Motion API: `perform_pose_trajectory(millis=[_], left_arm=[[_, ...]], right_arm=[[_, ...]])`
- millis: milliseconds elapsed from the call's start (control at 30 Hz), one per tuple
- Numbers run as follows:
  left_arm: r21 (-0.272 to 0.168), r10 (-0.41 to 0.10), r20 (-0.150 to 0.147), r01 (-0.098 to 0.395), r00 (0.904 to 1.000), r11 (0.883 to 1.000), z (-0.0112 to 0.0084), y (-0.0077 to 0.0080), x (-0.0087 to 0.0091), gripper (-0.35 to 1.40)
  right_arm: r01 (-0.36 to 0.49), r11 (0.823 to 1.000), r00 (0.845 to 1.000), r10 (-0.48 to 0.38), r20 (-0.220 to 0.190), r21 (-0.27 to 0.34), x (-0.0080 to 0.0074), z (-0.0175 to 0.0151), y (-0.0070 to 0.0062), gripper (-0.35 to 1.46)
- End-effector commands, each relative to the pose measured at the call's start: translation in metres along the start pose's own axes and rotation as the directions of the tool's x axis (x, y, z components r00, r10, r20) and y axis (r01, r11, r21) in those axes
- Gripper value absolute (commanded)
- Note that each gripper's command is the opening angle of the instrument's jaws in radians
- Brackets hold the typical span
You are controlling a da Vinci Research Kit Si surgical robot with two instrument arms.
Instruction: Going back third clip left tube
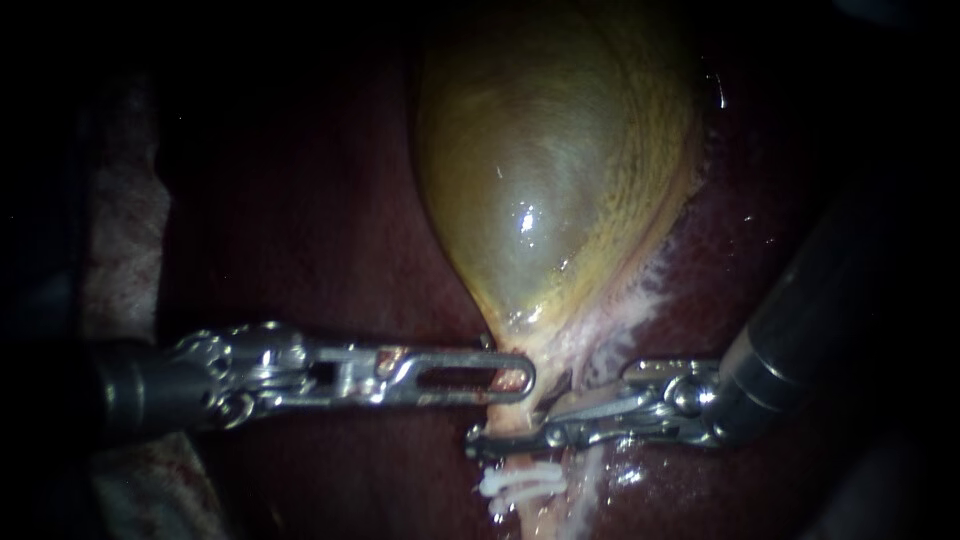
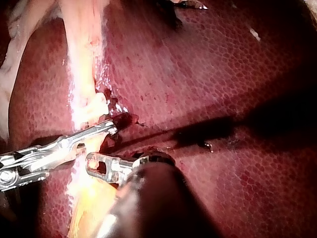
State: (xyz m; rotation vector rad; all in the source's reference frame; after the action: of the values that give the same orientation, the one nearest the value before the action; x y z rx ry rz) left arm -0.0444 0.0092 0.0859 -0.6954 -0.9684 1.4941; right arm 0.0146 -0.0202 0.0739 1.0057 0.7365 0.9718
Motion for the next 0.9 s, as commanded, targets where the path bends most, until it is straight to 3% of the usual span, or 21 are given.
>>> perform_pose_trajectory(millis=[33, 633, 700, 833, 900], left_arm=[[0.000, 0.000, 0.000, 0.000, 1.0000, 1.000, 0.0000, 0.0000, 0.0000, -0.35], [0.000, 0.000, 0.000, 0.000, 1.0000, 1.000, 0.0000, 0.0000, 0.0000, -0.35], [0.000, 0.000, 0.000, 0.000, 1.0000, 1.000, 0.0000, 0.0000, 0.0000, -0.35], [0.000, 0.000, 0.000, 0.000, 1.0000, 1.000, 0.0001, 0.0000, 0.0001, -0.35], [0.000, 0.000, 0.000, 0.000, 1.0000, 1.000, 0.0002, 0.0000, 0.0001, -0.35]], right_arm=[[0.000, 1.000, 1.000, 0.000, 0.000, 0.000, 0.0000, 0.0000, 0.0000, -0.19], [0.000, 1.000, 1.000, 0.000, 0.000, 0.000, 0.0000, 0.0000, -0.0001, -0.17], [0.000, 1.000, 1.000, 0.000, -0.002, 0.002, 0.0000, -0.0001, -0.0001, -0.05], [0.014, 1.000, 1.000, -0.014, -0.014, 0.009, 0.0000, -0.0002, 0.0000, 0.39], [0.045, 0.999, 0.999, -0.045, -0.025, 0.016, -0.0001, -0.0002, 0.0000, 0.46]])
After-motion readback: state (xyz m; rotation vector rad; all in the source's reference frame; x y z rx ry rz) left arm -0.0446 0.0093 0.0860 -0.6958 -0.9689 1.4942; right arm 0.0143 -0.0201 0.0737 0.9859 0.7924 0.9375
